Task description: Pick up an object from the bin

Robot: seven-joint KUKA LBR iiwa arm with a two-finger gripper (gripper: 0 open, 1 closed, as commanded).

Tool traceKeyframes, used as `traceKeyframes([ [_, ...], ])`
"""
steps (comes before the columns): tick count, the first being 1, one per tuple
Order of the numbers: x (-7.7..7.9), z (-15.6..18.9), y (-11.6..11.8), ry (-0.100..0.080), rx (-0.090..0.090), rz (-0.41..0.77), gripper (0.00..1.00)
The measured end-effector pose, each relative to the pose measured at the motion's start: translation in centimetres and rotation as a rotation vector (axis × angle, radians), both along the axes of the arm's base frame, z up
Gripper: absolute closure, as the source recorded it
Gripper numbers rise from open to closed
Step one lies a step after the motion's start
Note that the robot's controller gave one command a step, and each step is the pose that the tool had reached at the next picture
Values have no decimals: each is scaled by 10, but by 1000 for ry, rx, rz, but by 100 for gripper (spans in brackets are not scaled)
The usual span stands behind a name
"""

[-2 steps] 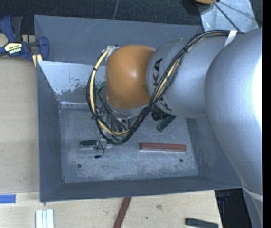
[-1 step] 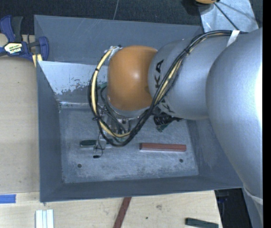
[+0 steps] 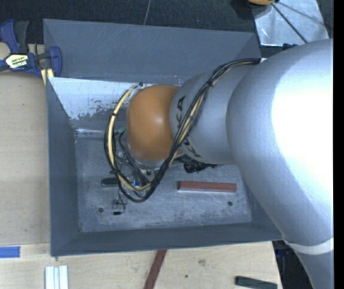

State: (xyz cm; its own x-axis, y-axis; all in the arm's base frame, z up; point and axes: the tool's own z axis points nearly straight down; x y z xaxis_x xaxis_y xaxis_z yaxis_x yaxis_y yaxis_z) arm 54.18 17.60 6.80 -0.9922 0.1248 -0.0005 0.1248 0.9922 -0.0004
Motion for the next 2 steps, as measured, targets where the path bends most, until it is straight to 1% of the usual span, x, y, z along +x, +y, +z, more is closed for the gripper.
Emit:
traceKeyframes([
  [1, 7, 4, 1, -7, 4, -172, 100],
  [2, 7, 4, 1, -7, 4, -172, 100],
])
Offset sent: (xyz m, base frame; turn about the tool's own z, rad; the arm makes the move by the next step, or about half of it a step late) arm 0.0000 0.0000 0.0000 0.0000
